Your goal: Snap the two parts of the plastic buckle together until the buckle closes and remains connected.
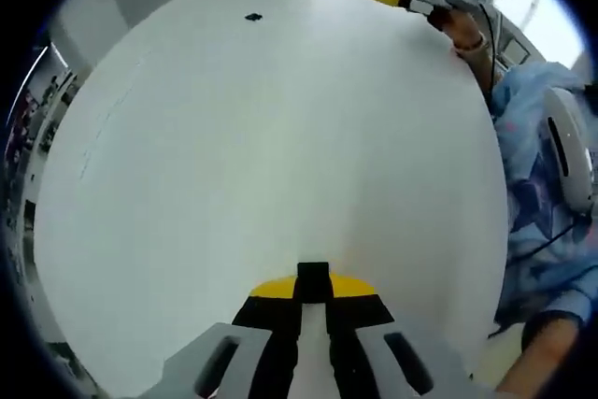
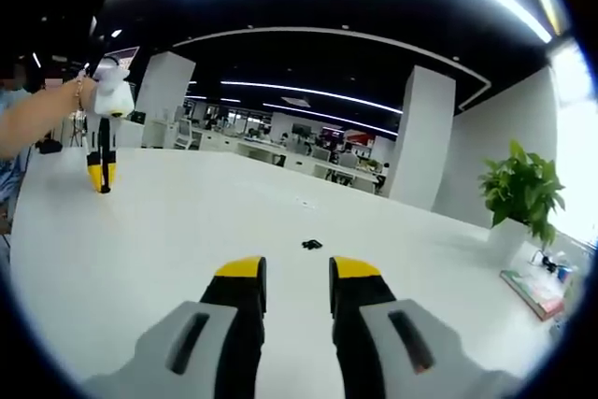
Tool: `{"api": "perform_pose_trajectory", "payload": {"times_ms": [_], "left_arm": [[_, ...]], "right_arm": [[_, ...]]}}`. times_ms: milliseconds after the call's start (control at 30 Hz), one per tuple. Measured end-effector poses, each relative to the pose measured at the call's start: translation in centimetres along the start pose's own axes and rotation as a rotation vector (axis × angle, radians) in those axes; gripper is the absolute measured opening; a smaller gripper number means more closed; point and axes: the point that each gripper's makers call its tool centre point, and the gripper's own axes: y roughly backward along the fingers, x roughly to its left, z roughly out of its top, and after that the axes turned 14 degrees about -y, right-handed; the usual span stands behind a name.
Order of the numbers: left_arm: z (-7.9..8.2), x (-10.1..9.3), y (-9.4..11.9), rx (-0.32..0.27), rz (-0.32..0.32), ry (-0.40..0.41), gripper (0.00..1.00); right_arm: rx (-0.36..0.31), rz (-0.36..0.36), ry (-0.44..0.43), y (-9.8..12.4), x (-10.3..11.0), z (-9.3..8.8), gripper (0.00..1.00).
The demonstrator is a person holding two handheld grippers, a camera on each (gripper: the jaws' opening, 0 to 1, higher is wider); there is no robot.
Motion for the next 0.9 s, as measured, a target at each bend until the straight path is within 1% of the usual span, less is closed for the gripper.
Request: {"api": "perform_pose_trajectory", "payload": {"times_ms": [100,233,367,533,700,900], "left_arm": [[0.0,-1.0,-0.1,0.015,0.003,-0.019,0.08],[0.0,-2.4,-0.1,0.012,-0.006,-0.035,0.08],[0.1,-3.1,-0.2,0.019,0.004,-0.049,0.08],[0.4,-4.2,-0.2,0.022,-0.008,-0.083,0.08],[0.6,-4.7,-0.4,0.037,-0.019,-0.092,0.09],[0.7,-4.8,-0.5,0.034,-0.026,-0.097,0.09]], "right_arm": [[-0.005,-0.007,0.000,0.1,-0.1,0.1,0.27],[-0.008,-0.030,0.001,0.2,-0.5,0.1,0.27],[0.003,-0.036,0.000,0.1,-0.6,-0.1,0.27],[0.013,-0.042,0.007,0.0,-0.6,-0.2,0.27],[0.014,-0.050,0.009,0.0,-0.8,-0.2,0.27],[0.004,-0.060,0.014,0.0,-1.2,0.1,0.27]]}}
